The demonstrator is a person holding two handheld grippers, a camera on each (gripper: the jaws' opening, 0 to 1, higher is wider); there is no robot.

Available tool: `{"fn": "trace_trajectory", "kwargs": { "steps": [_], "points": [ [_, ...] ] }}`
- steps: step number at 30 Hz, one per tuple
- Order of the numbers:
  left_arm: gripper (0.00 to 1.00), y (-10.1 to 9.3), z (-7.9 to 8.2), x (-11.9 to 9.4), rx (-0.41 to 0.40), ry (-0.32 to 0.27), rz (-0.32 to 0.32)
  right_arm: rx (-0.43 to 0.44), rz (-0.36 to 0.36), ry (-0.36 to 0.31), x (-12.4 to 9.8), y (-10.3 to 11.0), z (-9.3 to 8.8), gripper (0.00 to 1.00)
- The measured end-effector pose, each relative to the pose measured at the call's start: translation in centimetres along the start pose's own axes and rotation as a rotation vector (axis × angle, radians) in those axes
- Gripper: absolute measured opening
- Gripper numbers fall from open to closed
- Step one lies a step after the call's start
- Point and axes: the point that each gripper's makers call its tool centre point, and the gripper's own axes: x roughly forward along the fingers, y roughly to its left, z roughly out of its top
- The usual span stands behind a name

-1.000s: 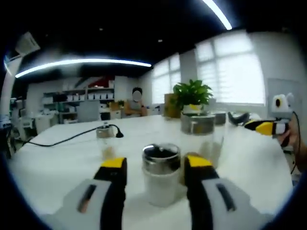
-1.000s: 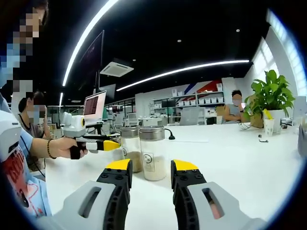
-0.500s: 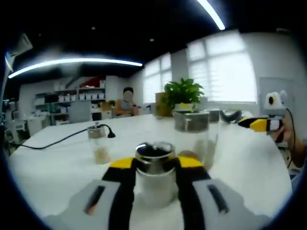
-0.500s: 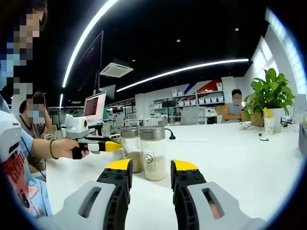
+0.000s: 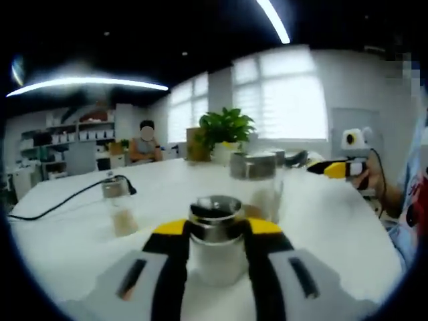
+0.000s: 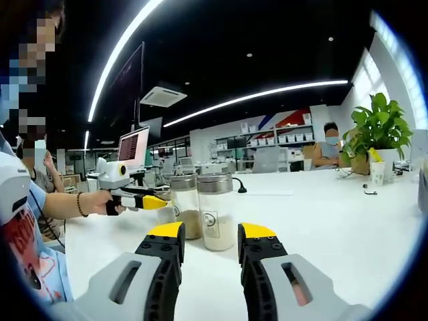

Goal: Rotate the seasoning bottle until the label or dispensing opening points toward the visible target arrow and the bottle remains upright within the marked orientation range

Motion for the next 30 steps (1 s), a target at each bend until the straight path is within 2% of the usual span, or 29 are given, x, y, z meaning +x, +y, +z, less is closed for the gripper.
{"fn": "trace_trajectory", "kwargs": {
  "steps": [5, 10, 12, 17, 20, 24, 30],
  "points": [
    [0.34, -0.42, 0.02, 0.02, 0.016, 0.013, -0.196, 0.002, 0.002, 0.006, 0.07, 0.05, -0.2, 0.31],
    [0.34, -0.48, -0.03, 0.12, 0.035, 0.043, -0.281, 0.001, 0.005, 0.008, 0.08, 0.16, -0.23, 0.31],
    [0.34, -0.75, -0.09, 0.05, 0.035, 0.055, -0.339, 0.001, 0.006, 0.006, 0.09, 0.18, -0.23, 0.31],
    [0.34, -0.77, -0.14, 0.08, 0.012, 0.06, -0.442, 0.009, 0.014, 0.008, 0.34, 0.4, -0.46, 0.31],
    [0.34, -1.03, -0.15, -0.05, 0.029, 0.045, -0.515, 0.007, 0.02, 0.008, 0.41, 0.6, -0.38, 0.31],
    [0.34, -0.78, -0.31, 0.14, -0.003, 0.051, -0.563, -0.001, 0.017, 0.005, 0.35, 0.57, -0.17, 0.31],
    [0.34, -1.11, -0.92, 0.16, -0.01, 0.056, -0.591, 0.004, 0.015, 0.006, 0.34, 0.44, -0.22, 0.31]
  ]
}}
